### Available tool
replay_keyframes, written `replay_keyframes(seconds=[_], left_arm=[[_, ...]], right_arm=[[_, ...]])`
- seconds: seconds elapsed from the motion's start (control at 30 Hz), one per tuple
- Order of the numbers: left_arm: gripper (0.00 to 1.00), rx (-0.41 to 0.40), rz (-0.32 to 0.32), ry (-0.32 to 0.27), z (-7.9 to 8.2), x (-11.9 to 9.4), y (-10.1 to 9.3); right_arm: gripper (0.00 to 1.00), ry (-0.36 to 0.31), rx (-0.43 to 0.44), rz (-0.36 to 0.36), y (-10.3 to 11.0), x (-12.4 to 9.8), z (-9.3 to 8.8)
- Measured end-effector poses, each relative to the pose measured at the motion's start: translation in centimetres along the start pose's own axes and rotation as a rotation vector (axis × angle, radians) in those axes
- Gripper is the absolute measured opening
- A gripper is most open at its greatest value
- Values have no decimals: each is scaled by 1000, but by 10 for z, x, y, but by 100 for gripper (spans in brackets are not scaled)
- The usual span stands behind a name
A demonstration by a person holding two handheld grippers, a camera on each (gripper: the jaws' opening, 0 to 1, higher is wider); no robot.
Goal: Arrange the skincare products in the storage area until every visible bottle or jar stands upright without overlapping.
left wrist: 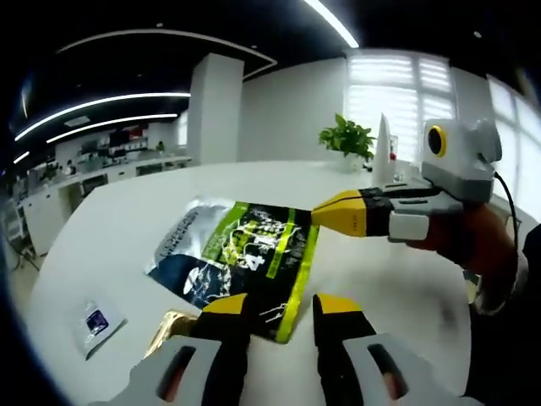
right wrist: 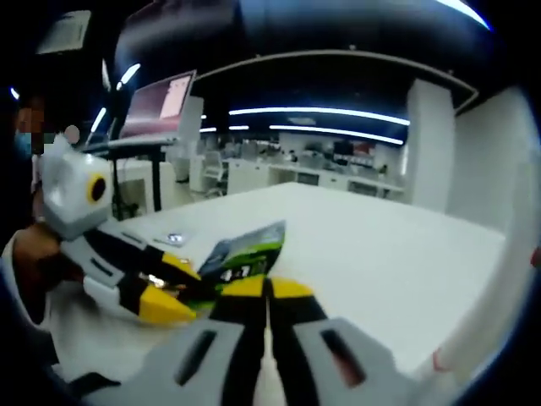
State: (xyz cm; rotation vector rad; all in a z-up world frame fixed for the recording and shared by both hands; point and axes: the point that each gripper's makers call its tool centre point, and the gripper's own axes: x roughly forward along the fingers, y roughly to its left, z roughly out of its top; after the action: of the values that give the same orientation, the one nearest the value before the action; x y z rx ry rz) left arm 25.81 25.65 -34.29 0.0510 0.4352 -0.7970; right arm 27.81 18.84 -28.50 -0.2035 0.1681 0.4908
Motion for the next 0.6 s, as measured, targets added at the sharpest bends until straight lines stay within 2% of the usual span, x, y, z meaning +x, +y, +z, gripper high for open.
replay_keyframes(seconds=[0.07,0.33,0.6], left_arm=[[33,-7,7,-1,-1,-1,5],[43,-2,-2,-24,5,-4,2],[46,-23,-56,-40,9,-2,-8]], right_arm=[[0,-16,-20,-2,1,-4,6],[0,-67,-66,10,6,-15,23],[0,-112,-90,-15,0,-20,37]])
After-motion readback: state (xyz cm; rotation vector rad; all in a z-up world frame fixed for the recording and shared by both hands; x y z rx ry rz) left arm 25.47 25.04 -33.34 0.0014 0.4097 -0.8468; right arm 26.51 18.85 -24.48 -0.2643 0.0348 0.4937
